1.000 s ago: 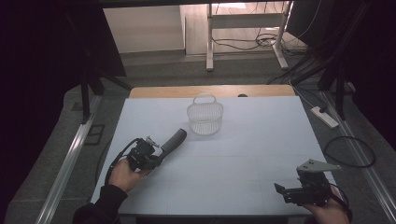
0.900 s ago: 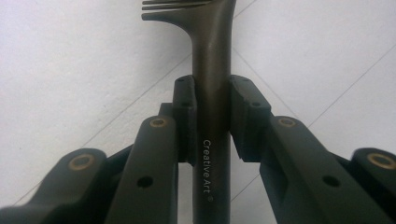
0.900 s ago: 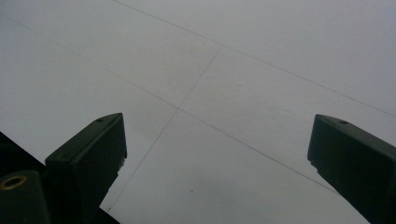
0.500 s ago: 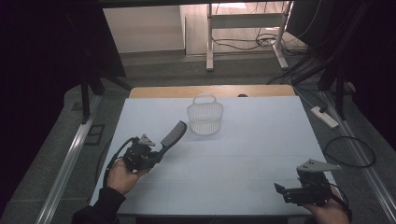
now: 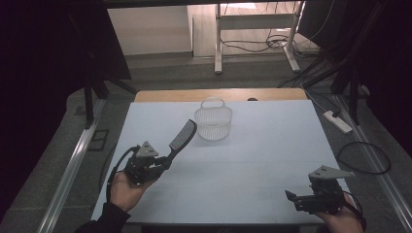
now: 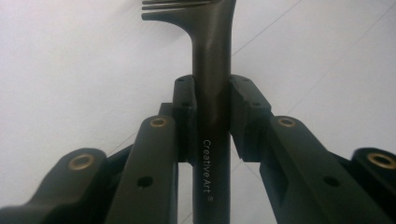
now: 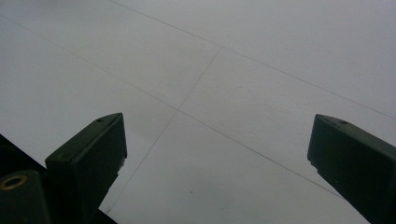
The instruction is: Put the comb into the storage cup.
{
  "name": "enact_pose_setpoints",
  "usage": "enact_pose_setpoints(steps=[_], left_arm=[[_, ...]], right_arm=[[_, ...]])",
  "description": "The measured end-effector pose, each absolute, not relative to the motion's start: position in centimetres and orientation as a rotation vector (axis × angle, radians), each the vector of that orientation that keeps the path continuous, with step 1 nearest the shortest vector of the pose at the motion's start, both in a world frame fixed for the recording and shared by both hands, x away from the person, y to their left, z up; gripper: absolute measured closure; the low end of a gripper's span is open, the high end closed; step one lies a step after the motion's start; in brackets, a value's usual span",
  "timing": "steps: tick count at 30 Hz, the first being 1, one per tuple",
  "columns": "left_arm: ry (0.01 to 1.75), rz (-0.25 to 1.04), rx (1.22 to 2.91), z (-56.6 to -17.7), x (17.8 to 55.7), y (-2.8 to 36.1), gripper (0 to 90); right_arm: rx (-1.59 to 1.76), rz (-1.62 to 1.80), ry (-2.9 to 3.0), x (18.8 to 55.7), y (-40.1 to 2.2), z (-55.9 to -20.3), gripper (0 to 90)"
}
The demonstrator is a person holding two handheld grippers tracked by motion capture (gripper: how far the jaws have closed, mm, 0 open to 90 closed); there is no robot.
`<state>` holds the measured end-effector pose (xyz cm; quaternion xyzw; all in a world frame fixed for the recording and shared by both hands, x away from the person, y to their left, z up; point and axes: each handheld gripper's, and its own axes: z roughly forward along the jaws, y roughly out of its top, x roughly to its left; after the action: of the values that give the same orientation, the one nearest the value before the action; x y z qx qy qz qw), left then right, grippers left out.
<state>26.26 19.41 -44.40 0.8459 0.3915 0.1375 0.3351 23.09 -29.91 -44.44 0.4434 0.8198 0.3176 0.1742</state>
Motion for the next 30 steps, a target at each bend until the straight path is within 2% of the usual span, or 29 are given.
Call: enact_pose_setpoints(steps=[19,30], left_arm=[[1.001,0.325,2.124,-44.0,24.9,19.4,72.9],[0.963,0.306,2.123,-43.9,24.5,18.7,72.9]], right_arm=[[1.220,0.952,2.327,23.0,-30.0,-44.2,2.6],[1.183,1.120,2.267,23.1,-29.8,-43.6,0.0]])
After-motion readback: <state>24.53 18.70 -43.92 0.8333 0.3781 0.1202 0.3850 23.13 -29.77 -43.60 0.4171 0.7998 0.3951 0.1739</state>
